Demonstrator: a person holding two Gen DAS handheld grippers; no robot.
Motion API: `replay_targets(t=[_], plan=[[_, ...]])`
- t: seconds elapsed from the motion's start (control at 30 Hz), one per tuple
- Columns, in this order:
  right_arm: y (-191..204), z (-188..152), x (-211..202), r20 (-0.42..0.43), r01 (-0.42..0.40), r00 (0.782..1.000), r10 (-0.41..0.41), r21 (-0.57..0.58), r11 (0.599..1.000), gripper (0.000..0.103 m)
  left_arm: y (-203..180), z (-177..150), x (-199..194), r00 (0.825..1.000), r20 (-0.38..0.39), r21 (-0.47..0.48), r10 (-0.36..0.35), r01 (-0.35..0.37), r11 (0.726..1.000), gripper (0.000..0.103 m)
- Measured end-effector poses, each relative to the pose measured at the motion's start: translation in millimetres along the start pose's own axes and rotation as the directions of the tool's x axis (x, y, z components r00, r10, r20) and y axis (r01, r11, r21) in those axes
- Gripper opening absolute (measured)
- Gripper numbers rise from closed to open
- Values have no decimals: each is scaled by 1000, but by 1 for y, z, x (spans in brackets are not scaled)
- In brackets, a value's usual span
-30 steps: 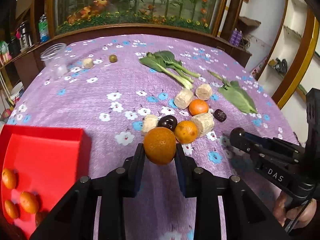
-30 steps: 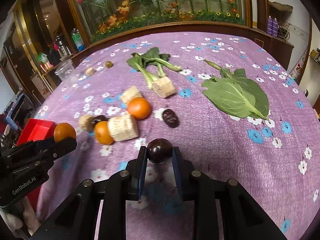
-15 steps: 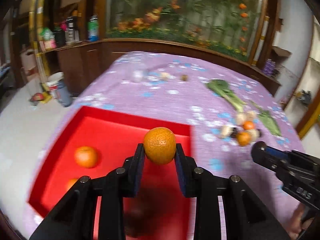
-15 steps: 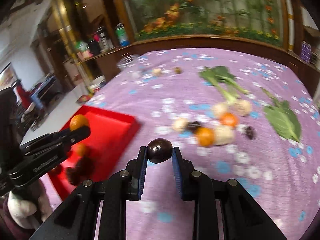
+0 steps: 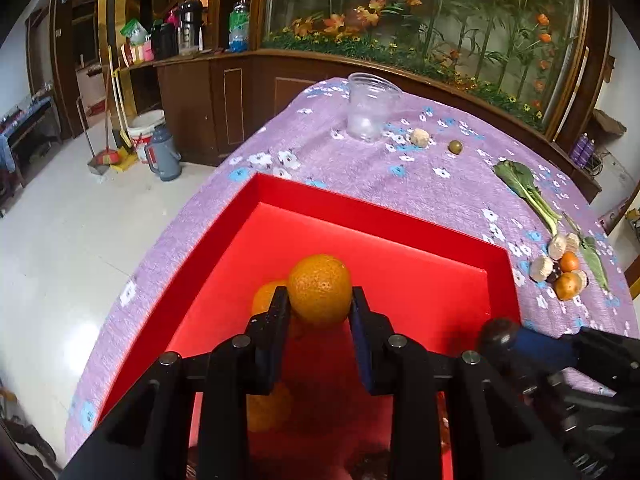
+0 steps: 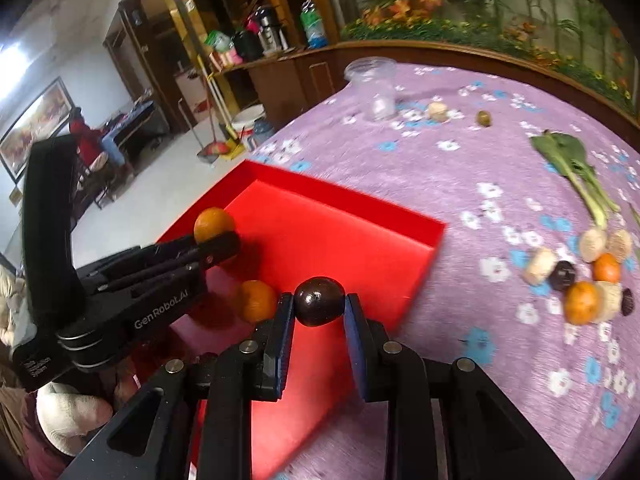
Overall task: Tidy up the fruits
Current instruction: 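Carry the orange and the dark date over the red tray, then open the left tool to drop the orange into the tray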
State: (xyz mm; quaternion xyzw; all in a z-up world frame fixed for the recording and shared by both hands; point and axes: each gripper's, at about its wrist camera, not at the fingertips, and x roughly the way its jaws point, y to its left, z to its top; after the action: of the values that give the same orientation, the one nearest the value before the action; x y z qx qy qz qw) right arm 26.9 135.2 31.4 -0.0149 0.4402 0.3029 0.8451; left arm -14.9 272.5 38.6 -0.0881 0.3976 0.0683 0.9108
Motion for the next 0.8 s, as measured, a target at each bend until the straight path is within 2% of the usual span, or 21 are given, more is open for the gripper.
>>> replay_targets(t=[0.2,0.57,0.63,0.67,0.7,0.8], plan=[[6,1,24,-33,-4,999,4,-14,1000,28,-2,3,1,1000,3,13,-4,4,1000,29],[11,1,28,-33,12,999,-13,-32,999,29,-9,6,4,1000,3,26,-8,8,1000,29],[11,0,27,-30,13,999,-14,-29,999,30,-9,6,4,1000,1,17,-16,16,1000,40],[11,1,27,-27,13,1000,-14,-26,1000,30,-8,6,3,1000,0,6,-22,22,1000,54],[11,1,26,-26,12,1000,-13,-22,1000,30,-7,6,1,1000,4,-1,-17,17,1000,59],[12,1,24,-21,15,1000,-16,-30,999,30,-4,8,-5,1000,12,-14,-14,15,1000,59]])
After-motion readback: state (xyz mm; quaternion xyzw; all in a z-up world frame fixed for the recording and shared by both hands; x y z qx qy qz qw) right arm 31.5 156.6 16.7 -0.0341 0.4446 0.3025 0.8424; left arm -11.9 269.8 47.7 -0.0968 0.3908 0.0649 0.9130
